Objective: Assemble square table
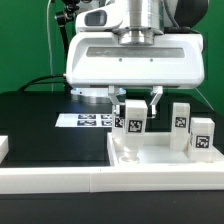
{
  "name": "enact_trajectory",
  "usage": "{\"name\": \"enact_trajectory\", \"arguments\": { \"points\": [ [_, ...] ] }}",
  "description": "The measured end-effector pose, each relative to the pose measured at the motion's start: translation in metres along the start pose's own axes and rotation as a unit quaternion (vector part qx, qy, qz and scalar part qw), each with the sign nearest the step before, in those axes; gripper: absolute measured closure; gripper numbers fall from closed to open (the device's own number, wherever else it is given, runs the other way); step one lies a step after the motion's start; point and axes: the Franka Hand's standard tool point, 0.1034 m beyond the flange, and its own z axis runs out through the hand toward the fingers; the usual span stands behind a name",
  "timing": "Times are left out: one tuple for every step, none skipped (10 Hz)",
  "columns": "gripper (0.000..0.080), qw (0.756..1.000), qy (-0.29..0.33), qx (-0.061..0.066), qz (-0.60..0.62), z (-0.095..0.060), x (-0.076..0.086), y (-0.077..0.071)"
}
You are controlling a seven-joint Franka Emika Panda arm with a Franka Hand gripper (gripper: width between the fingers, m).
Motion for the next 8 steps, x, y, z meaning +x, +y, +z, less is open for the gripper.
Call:
{"name": "enact_trajectory", "arguments": {
  "points": [
    [0.0509,1.0,0.001,-0.001,0.001,0.0,0.002,0.003],
    [0.0509,1.0,0.003,-0.001,0.002,0.0,0.004,0.005],
    [0.0509,1.0,0.002,-0.002,0.002,0.001,0.004,0.005],
    [0.0509,1.0,0.001,-0.002,0.002,0.003,0.002,0.004],
    [0.0509,1.0,-0.001,-0.002,0.001,0.005,0.0,0.003],
    [0.0509,1.0,-0.003,-0.002,0.0,0.006,-0.001,0.003],
    [0.0509,1.0,-0.005,-0.002,-0.001,0.009,-0.003,0.002],
    [0.0509,1.0,-0.007,-0.003,-0.002,0.012,-0.005,0.002]
  ]
}}
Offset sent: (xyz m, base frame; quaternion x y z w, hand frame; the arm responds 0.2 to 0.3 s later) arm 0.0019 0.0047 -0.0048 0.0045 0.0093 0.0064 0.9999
